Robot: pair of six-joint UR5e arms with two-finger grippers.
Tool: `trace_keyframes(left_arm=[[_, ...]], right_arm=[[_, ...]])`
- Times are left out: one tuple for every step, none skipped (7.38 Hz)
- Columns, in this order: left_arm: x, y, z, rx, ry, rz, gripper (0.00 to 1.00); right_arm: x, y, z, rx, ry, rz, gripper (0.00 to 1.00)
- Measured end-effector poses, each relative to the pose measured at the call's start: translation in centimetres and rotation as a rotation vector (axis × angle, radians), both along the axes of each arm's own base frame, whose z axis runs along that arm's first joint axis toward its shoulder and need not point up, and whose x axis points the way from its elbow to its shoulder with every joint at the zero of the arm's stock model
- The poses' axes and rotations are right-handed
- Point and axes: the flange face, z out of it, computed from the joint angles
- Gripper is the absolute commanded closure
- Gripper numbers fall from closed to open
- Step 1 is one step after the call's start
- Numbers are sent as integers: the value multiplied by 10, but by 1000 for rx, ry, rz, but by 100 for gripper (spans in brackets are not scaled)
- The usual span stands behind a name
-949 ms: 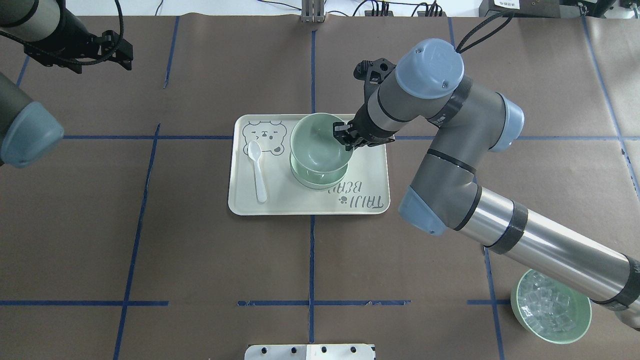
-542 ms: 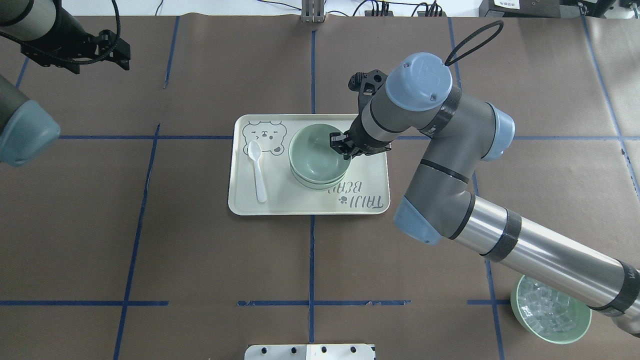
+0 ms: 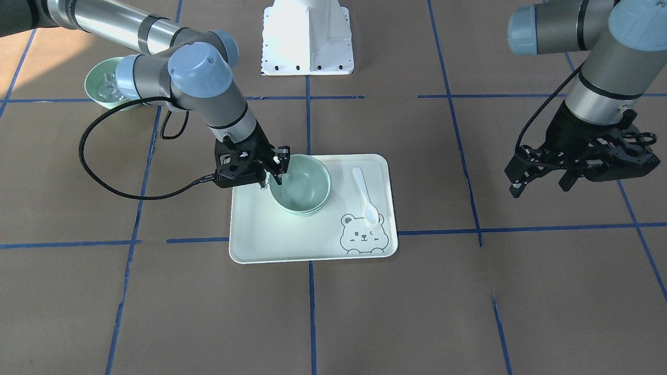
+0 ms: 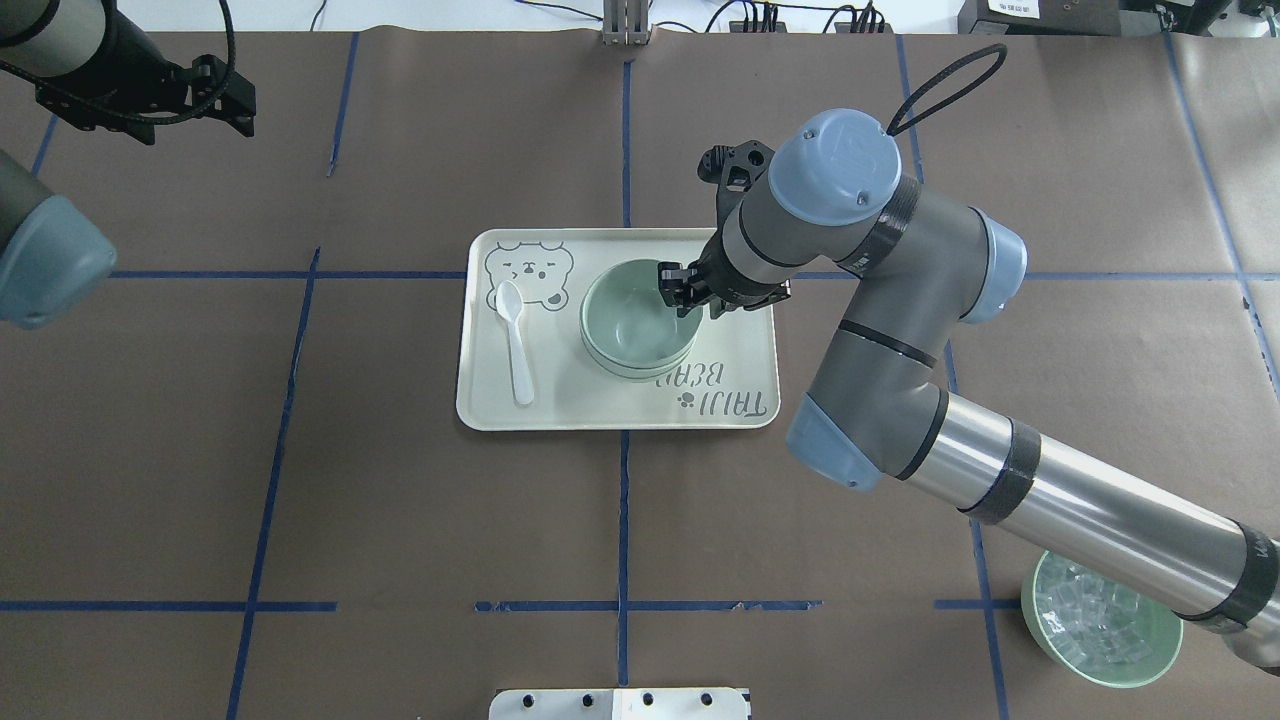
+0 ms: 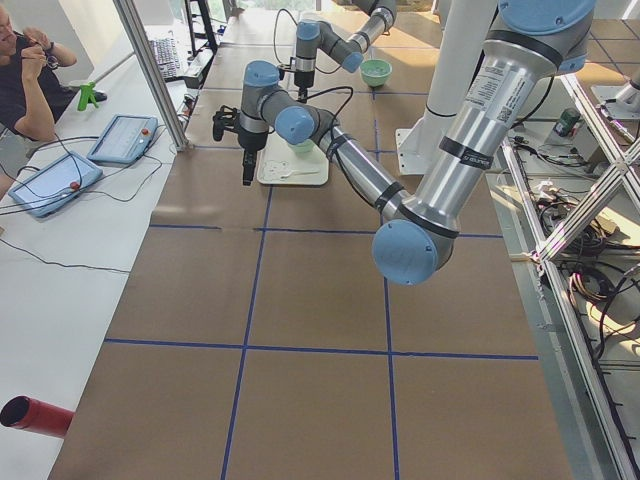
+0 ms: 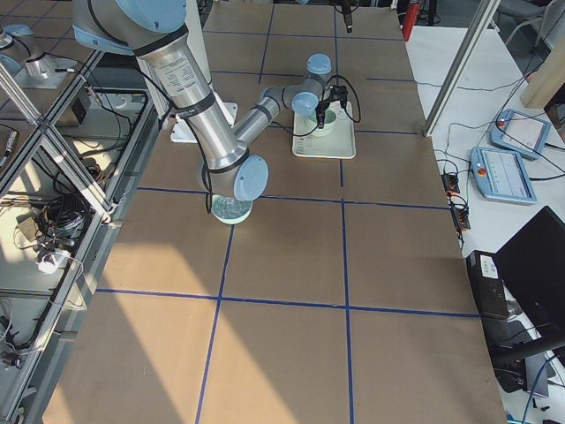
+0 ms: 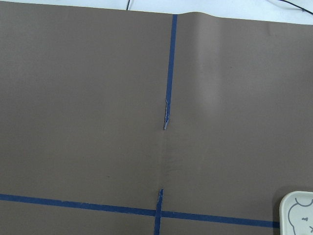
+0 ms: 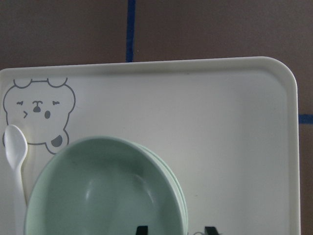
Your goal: Stack green bowls together
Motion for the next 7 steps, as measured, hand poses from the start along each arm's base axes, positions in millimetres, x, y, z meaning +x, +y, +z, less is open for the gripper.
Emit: trace_keyframes(left_arm=[[0,0,1,-1,-1,0,0],[0,-1,2,-4,-2,-1,0],[-3,-2,5,-7,-5,-4,0],[-10,-3,9,-5,-10,4,0],[-24,-4,20,6,-14,41,0],[-52,-3,44,21,-20,104,0],[-85,0,76,43,-34,167,0]], right_arm=[[4,-3,0,-3,-1,6,0],[19,-11,0,-16,6,16,0],[43,-21,3,-33,35,25,0],[78,-28,8,-31,84,17,0],[117,-31,19,-3,134,-8,0],[165,-35,40,33,174,-44,0],[216,-41,71,57,190,-86,0]])
